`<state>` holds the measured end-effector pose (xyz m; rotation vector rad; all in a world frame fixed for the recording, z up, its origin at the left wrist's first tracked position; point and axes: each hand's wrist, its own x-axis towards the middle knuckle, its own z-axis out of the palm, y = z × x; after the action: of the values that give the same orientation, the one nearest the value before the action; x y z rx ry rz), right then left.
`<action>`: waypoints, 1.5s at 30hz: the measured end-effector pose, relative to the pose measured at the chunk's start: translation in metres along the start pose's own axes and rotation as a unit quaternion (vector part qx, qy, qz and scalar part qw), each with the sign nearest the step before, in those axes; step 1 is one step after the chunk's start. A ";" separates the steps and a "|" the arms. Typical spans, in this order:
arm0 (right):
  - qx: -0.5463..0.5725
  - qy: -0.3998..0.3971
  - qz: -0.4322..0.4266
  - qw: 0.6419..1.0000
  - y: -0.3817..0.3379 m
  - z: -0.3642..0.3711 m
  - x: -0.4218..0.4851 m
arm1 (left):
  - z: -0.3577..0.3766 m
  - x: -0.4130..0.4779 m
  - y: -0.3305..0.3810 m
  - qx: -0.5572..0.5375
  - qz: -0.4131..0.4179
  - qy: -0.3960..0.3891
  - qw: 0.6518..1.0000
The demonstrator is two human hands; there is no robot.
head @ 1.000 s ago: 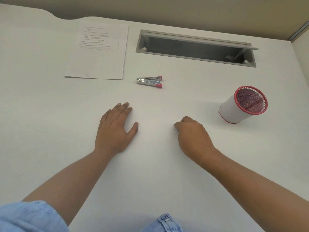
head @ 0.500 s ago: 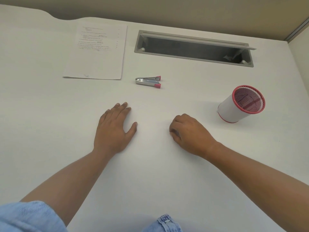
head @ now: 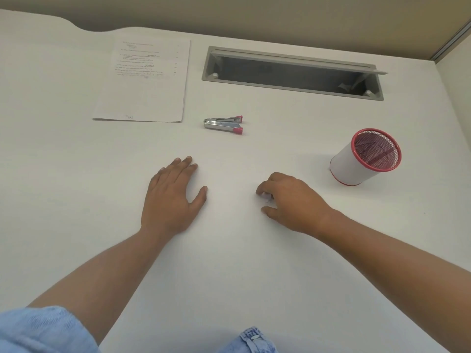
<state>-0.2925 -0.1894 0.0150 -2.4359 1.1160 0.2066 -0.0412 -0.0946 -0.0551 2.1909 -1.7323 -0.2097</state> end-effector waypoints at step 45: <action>0.320 0.279 0.290 0.858 0.089 -0.139 -0.060 | -0.001 -0.001 -0.001 -0.002 -0.001 -0.009 1.000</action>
<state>-0.4062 -0.2634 0.1275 -1.5319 1.7956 -0.6392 -0.0406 -0.0930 -0.0550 2.1945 -1.7385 -0.2345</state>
